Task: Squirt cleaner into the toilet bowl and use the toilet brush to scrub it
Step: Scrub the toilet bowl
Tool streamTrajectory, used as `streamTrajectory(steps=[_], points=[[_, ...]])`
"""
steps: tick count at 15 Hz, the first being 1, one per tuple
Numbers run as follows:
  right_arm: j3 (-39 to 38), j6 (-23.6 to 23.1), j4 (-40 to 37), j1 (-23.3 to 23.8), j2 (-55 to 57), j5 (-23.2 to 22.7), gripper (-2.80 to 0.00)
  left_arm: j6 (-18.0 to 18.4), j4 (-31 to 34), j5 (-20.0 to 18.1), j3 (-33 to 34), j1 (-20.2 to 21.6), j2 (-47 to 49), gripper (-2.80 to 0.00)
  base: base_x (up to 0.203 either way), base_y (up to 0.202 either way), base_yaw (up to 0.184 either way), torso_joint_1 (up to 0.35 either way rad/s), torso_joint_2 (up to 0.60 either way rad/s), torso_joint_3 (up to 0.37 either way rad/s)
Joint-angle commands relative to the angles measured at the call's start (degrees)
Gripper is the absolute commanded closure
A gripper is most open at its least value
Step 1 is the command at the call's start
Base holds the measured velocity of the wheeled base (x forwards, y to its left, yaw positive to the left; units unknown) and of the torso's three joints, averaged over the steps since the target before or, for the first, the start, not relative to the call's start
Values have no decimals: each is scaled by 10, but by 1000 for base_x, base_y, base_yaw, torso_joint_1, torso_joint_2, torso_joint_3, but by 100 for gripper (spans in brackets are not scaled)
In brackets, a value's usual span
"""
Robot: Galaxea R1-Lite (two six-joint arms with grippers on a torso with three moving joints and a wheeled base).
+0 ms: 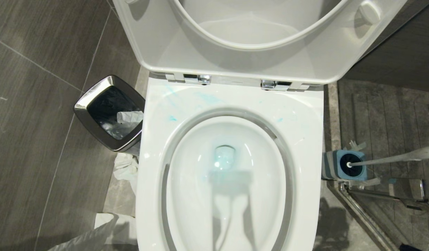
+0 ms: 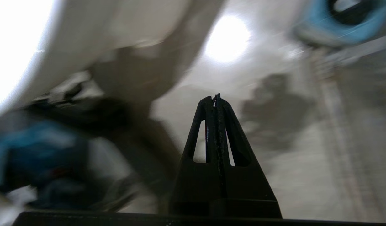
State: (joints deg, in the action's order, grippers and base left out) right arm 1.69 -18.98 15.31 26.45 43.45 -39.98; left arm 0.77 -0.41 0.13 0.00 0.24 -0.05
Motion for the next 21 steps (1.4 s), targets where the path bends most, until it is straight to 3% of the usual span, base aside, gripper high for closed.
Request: streamTrajectory(steps=[1, 7, 12, 13, 16, 21], points=[[-24, -5, 97, 0, 50, 32, 0, 0, 0, 0, 4, 0, 0, 0, 0, 0, 0, 0, 0, 0], [-17, -5, 189, 12, 213, 43, 0, 0, 0, 0, 4, 0, 0, 0, 0, 0, 0, 0, 0, 0], [9, 36, 281, 11, 329, 42, 0, 0, 0, 0, 4, 0, 0, 0, 0, 0, 0, 0, 0, 0], [11, 37, 287, 11, 332, 42, -280, 0, 0, 0, 4, 0, 0, 0, 0, 0, 0, 0, 0, 0], [17, 38, 294, 11, 350, 43, -280, 0, 0, 0, 4, 0, 0, 0, 0, 0, 0, 0, 0, 0], [9, 36, 433, 12, 403, 51, -280, 0, 0, 0, 4, 0, 0, 0, 0, 0, 0, 0, 0, 0]])
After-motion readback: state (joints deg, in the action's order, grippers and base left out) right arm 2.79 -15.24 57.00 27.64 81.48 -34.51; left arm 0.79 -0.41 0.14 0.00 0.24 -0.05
